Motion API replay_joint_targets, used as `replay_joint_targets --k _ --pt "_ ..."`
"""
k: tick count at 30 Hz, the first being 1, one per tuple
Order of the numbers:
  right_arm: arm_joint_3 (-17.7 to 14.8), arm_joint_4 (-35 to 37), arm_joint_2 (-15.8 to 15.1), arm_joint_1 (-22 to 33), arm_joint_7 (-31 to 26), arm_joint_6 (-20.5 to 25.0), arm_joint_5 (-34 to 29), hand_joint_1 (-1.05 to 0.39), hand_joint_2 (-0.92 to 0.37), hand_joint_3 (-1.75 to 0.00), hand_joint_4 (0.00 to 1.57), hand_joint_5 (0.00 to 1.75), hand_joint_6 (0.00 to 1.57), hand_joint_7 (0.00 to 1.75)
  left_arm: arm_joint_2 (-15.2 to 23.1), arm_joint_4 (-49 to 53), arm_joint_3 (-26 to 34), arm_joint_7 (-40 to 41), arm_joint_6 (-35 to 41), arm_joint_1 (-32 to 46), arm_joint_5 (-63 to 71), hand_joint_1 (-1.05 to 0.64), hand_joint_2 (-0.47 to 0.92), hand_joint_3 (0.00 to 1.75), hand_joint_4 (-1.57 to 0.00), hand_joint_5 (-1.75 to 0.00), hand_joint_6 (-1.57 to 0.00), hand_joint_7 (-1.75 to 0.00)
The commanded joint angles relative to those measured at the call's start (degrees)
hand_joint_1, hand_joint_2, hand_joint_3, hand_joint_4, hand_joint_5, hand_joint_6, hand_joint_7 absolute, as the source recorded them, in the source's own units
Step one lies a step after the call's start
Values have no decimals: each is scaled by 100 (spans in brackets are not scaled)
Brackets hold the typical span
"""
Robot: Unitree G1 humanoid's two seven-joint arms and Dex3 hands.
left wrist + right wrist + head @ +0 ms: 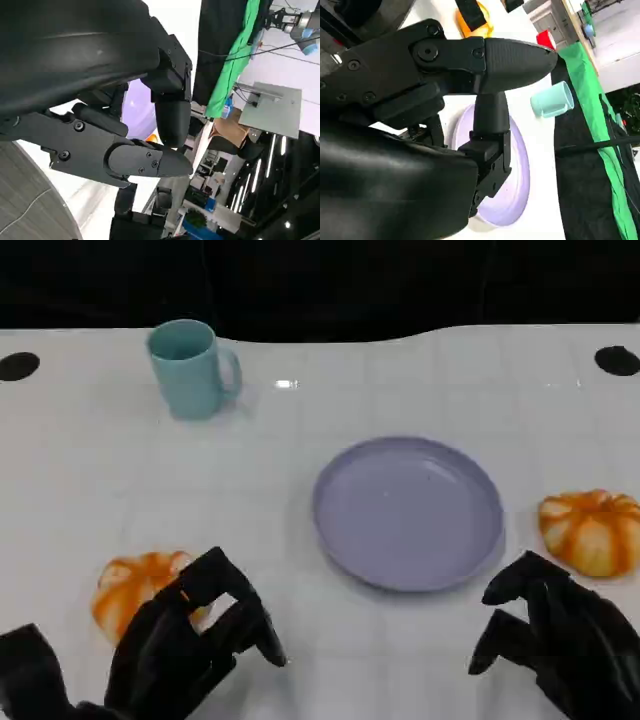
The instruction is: Grasp the bread from the table and place it into the plate.
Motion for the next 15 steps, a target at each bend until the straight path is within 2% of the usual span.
replay_joint_targets --k 1,15 --pt "-35 -27 -44 0 -13 17 0 -51 -92 -51 59 175 41 172 66 16 54 -40 -72 3 13 -58 92 25 -66 -175 -52 -154" --pt "-39 -8 -24 -6 -35 19 12 -51 -92 -49 59 175 42 171 59 36 60 -34 -92 -5 20 -57 92 25 -67 -175 -53 -153"
